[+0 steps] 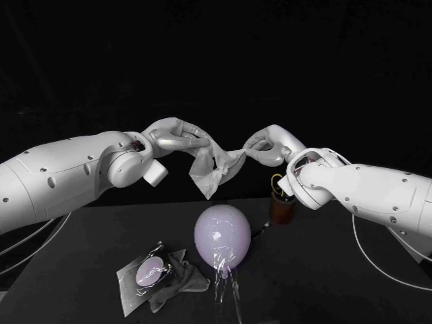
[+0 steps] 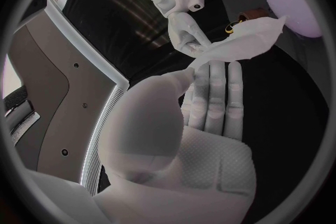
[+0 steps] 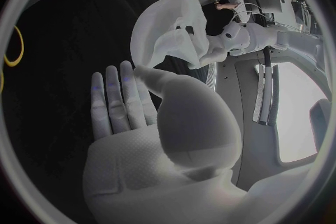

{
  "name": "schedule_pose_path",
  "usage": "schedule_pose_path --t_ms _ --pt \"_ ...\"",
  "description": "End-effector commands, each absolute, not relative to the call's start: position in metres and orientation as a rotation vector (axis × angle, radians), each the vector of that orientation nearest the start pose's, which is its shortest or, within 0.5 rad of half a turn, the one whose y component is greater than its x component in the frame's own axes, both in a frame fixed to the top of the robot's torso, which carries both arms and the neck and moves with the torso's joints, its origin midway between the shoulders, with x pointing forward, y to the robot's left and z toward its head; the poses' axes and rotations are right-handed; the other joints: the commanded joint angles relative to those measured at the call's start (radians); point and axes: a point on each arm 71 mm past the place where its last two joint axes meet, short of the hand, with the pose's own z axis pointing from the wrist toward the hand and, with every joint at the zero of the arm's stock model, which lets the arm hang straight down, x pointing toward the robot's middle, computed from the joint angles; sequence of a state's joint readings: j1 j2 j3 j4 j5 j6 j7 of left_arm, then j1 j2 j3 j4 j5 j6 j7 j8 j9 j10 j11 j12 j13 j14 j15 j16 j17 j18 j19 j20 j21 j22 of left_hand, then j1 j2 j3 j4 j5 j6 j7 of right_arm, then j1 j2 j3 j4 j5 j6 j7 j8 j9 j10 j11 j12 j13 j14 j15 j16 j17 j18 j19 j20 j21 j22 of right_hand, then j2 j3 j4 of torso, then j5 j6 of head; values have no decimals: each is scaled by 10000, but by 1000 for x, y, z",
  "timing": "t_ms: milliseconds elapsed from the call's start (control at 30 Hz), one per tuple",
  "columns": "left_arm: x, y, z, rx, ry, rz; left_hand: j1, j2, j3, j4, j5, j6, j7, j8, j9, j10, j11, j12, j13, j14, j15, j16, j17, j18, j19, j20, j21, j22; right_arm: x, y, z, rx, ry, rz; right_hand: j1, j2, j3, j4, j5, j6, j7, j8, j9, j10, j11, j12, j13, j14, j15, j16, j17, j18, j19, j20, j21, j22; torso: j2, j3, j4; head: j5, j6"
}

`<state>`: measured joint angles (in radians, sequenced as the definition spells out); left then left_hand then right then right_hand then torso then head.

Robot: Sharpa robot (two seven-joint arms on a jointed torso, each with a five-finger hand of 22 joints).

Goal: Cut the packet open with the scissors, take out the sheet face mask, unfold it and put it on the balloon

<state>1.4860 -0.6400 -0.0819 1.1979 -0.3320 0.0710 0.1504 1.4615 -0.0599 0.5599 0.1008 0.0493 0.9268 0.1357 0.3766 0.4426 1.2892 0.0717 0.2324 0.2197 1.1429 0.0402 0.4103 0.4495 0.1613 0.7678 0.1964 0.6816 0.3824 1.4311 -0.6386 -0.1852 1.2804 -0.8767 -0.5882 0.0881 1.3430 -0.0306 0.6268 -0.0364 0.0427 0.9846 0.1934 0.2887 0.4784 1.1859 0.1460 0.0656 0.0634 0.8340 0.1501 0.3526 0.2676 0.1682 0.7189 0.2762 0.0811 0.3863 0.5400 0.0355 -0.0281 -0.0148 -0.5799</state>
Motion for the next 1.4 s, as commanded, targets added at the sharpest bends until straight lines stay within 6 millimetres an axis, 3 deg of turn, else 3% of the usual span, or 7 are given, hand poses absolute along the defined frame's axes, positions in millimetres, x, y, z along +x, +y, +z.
schedule_pose_path --t_ms 33,233,567,733,767,1067,1400 --pt "565 172 -70 -5603 17905 -15198 -8 -104 -8 74 -13 83 13 -93 2170 -318 33 55 67 -340 74 -78 49 -21 -289 88 -166 -77 554 -178 -120 2686 13899 8944 14 -99 -75 -29 51 -62 0 -49 -20 -64 10 -48 -3 -67 23 -70 -13 147 -37 34 -44 -18 -9 -6 -2 13 -13" --pt "564 173 -70 -5976 17851 -15326 1 -49 174 64 -1 9 296 -92 2168 -2289 574 -270 115 -2462 739 -592 65 -357 -1470 490 -1040 -502 557 -180 -139 2997 14242 8752 23 -120 -119 -21 50 -105 17 -38 2 -138 32 -45 -2 -97 35 -76 -23 150 -44 45 -65 -45 -6 2 4 -18 -36" --pt "562 172 -71 -6391 18154 -15654 -295 -115 1607 -15 -4 -714 965 722 2665 -3836 1309 -1278 -886 -3722 1407 -1955 -804 -169 -1949 905 -2344 -1386 560 -189 -151 3434 14312 8429 19 -120 -132 -11 51 -113 20 -33 8 -148 36 -40 0 -98 37 -73 -24 151 -42 47 -68 -51 -6 7 -16 -29 -58" --pt "560 170 -72 -6488 18423 -15998 -794 31 2608 -73 2 -1903 1168 2126 3511 -3781 1414 -1529 -1464 -3515 1473 -2453 -1329 -84 -1517 942 -2997 -1956 560 -192 -154 3617 14411 8420 14 -129 -147 -5 50 -121 22 -29 13 -161 39 -39 0 -102 39 -72 -26 151 -40 50 -71 -56 -20 5 -15 -35 -65" --pt "560 170 -72 -6504 18459 -16059 -1108 87 3064 -97 -19 -2587 1248 3130 4034 -3706 1460 -1613 -1608 -3375 1512 -2658 -1566 -119 -1341 926 -3388 -2284 560 -192 -155 3649 14438 8444 8 -141 -165 3 50 -143 28 -30 18 -193 48 -42 -1 -114 43 -74 -29 151 -42 53 -78 -65 -20 6 -14 -31 -73" --pt "561 170 -72 -6839 18420 -16156 -1413 219 3362 -2 -7 -3179 1278 3800 4086 -3390 1418 -1552 -1549 -2899 1412 -2671 -1720 33 -785 919 -3528 -2501 557 -189 -160 3638 14943 9098 -367 -811 -600 304 73 -1294 497 -795 -342 -1498 504 -39 -21 -1062 389 -426 -215 -38 -549 147 -210 -384 -12 1 -9 -34 -67" --pt "563 172 -74 -7147 18437 -16012 -1529 257 3399 -13 -13 -3375 1178 4182 4011 -2819 1264 -1453 -1545 -2274 1230 -2532 -1767 226 -59 842 -3341 -2508 549 -198 -162 3063 15490 9262 -476 -1400 -1594 466 74 -2219 555 -1440 -692 -2506 742 -13 -3 -1944 646 -642 -452 -277 -962 146 -172 -742 -23 -2 -10 -29 -74"
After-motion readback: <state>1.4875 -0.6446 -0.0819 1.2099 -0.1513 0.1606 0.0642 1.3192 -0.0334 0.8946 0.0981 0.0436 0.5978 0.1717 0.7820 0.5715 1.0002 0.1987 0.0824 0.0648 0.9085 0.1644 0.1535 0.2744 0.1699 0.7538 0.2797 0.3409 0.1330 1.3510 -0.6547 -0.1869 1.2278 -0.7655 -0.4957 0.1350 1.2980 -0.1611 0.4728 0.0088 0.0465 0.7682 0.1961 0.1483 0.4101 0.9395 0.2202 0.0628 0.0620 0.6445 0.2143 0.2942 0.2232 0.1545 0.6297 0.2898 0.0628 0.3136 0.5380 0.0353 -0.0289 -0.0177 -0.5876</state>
